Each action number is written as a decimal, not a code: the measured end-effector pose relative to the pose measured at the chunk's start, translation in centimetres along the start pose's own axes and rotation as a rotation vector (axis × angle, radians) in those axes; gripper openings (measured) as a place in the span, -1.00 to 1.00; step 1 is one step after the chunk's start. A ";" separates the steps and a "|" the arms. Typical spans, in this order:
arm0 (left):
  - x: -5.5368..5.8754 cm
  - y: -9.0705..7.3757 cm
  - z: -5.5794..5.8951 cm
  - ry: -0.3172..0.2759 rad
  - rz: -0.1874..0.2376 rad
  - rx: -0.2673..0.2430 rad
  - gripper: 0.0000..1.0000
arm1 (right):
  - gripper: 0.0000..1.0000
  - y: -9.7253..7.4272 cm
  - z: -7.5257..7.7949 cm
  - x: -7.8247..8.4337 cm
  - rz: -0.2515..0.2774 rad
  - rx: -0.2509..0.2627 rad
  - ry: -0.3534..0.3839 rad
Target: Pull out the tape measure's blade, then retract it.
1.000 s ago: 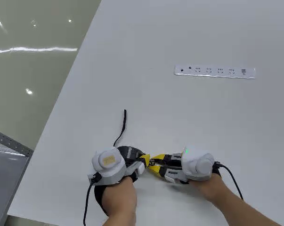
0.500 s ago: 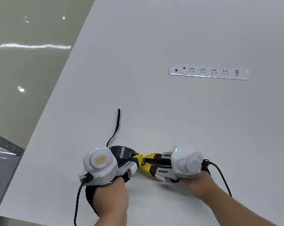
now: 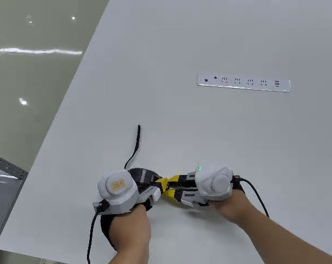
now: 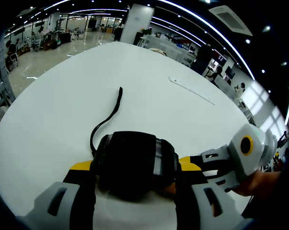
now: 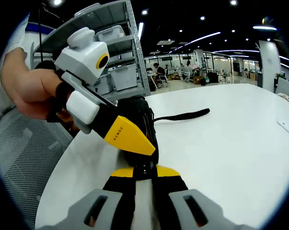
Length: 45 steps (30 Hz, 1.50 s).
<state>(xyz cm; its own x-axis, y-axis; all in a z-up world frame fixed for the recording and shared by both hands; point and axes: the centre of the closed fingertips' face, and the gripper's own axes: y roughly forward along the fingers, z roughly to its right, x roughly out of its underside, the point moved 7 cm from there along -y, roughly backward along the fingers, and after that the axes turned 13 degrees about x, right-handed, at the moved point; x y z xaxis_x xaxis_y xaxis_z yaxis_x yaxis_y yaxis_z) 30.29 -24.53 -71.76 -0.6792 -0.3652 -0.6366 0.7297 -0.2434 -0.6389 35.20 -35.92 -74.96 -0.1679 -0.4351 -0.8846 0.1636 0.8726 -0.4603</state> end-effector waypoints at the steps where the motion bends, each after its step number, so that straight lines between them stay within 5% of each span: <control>1: 0.0 0.0 0.0 0.002 0.000 -0.001 0.30 | -0.74 0.0 0.0 0.0 -0.001 0.002 0.006; 12: -0.1 0.1 -0.1 0.001 -0.010 0.013 0.34 | -0.70 -0.1 -0.1 -0.2 -0.005 0.017 -0.044; 35: 0.3 0.0 0.1 0.125 -0.063 0.055 0.44 | -0.33 -0.3 -0.1 0.0 -0.001 0.023 -0.016; 45: 0.4 -0.1 0.1 0.128 -0.030 0.082 0.48 | -0.36 -0.8 -0.3 0.0 0.000 0.046 0.004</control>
<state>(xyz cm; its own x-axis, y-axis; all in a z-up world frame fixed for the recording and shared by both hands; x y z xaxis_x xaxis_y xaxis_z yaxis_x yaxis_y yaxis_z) 29.95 -24.76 -71.86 -0.7018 -0.2405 -0.6706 0.7090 -0.3268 -0.6249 34.77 -36.56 -74.52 -0.1719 -0.4342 -0.8843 0.2080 0.8614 -0.4634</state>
